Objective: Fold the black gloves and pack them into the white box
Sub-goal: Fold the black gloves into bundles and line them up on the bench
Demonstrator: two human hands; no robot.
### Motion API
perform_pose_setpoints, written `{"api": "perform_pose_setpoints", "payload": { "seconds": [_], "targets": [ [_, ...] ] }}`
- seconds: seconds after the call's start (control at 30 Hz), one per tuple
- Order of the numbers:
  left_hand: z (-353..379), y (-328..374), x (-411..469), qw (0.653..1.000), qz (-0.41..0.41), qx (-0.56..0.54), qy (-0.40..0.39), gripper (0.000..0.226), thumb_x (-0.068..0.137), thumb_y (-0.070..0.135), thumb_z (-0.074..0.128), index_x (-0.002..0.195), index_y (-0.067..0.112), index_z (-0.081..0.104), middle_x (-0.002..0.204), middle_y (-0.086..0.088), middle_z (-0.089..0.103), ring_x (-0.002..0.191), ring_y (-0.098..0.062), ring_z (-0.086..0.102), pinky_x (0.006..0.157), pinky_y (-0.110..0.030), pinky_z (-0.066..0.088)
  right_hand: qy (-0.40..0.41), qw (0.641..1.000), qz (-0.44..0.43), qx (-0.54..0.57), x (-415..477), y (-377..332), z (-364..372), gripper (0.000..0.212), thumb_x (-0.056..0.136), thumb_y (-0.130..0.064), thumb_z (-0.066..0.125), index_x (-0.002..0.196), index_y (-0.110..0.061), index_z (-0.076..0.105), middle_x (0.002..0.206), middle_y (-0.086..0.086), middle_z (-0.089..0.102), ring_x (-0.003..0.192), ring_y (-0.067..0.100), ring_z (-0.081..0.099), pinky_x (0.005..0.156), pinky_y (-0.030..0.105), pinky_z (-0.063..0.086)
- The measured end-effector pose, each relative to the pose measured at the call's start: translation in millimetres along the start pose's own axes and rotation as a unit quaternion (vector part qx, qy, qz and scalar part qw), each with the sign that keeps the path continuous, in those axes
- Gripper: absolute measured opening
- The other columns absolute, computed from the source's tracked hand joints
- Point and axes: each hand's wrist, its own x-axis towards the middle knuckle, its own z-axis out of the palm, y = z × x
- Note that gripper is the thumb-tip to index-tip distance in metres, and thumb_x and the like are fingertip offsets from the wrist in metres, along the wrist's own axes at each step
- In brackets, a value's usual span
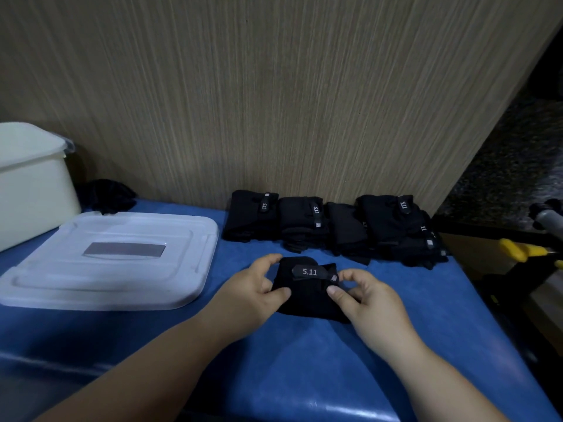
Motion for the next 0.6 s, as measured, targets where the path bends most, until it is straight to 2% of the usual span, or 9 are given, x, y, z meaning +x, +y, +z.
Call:
{"api": "perform_pose_setpoints", "payload": {
  "seconds": [0.13, 0.2, 0.3, 0.43, 0.5, 0.57, 0.6],
  "targets": [
    [-1.7, 0.8, 0.2, 0.999, 0.001, -0.031, 0.009, 0.056, 0.093, 0.032, 0.058, 0.143, 0.035, 0.033, 0.049, 0.008, 0.035, 0.047, -0.005, 0.036, 0.053, -0.014, 0.036, 0.008, 1.000, 0.012, 0.013, -1.7, -3.3, -2.3, 0.009, 0.087, -0.033, 0.067, 0.091, -0.035, 0.059, 0.061, 0.002, 0.067, 0.056, 0.014, 0.060, 0.061, 0.030, 0.048],
    [-0.8, 1.1, 1.1, 0.999, 0.003, -0.024, 0.026, 0.055, 0.094, 0.028, 0.057, 0.144, 0.034, 0.035, 0.045, 0.009, 0.034, 0.043, -0.004, 0.035, 0.050, -0.011, 0.035, 0.011, 1.000, 0.017, 0.005, -1.6, -3.3, -3.0, 0.011, 0.086, -0.033, 0.068, 0.092, -0.035, 0.059, 0.060, -0.001, 0.068, 0.054, 0.007, 0.059, 0.062, 0.028, 0.048],
    [2.4, 1.2, 0.6, 0.999, 0.007, 0.008, 0.051, 0.056, 0.093, 0.024, 0.059, 0.143, 0.031, 0.035, 0.049, 0.008, 0.043, 0.047, -0.002, 0.043, 0.057, -0.006, 0.039, 0.018, 0.999, 0.025, -0.014, -1.5, -2.2, -3.5, 0.018, 0.086, -0.035, 0.067, 0.102, -0.036, 0.058, 0.057, -0.005, 0.065, 0.053, 0.001, 0.057, 0.056, 0.020, 0.045],
    [4.6, 0.3, 1.2, 0.995, 0.012, 0.061, 0.078, 0.052, 0.091, 0.021, 0.061, 0.138, 0.026, 0.040, 0.060, 0.001, 0.053, 0.056, -0.001, 0.050, 0.063, -0.005, 0.040, 0.026, 0.998, 0.020, -0.047, -3.9, -2.4, -3.8, 0.026, 0.088, -0.038, 0.065, 0.112, -0.037, 0.055, 0.057, -0.004, 0.064, 0.055, 0.003, 0.058, 0.057, 0.023, 0.047],
    [6.2, 0.2, 0.1, 0.989, 0.018, 0.120, 0.082, 0.052, 0.090, 0.024, 0.060, 0.138, 0.027, 0.041, 0.070, 0.002, 0.058, 0.067, -0.002, 0.052, 0.067, -0.010, 0.043, 0.032, 0.996, 0.003, -0.084, -4.8, -3.4, -2.8, 0.027, 0.088, -0.040, 0.063, 0.114, -0.037, 0.054, 0.057, -0.007, 0.062, 0.058, 0.003, 0.057, 0.057, 0.022, 0.046],
    [9.1, -4.1, -1.6, 0.965, 0.064, 0.223, 0.121, 0.053, 0.089, 0.029, 0.060, 0.138, 0.028, 0.041, 0.096, 0.008, 0.056, 0.097, -0.005, 0.046, 0.086, -0.016, 0.040, 0.047, 0.991, -0.017, -0.122, -5.3, -3.9, -2.3, 0.031, 0.088, -0.042, 0.062, 0.117, -0.035, 0.055, 0.062, -0.011, 0.060, 0.068, 0.002, 0.056, 0.063, 0.021, 0.043],
    [11.0, -6.5, -2.4, 0.951, 0.099, 0.257, 0.143, 0.053, 0.088, 0.029, 0.059, 0.138, 0.026, 0.042, 0.111, 0.010, 0.052, 0.110, -0.008, 0.038, 0.098, -0.024, 0.038, 0.060, 0.988, -0.030, -0.140, -5.0, -3.7, -2.3, 0.033, 0.087, -0.042, 0.063, 0.119, -0.034, 0.055, 0.071, -0.015, 0.059, 0.078, 0.002, 0.054, 0.068, 0.020, 0.041]
  ]
}}
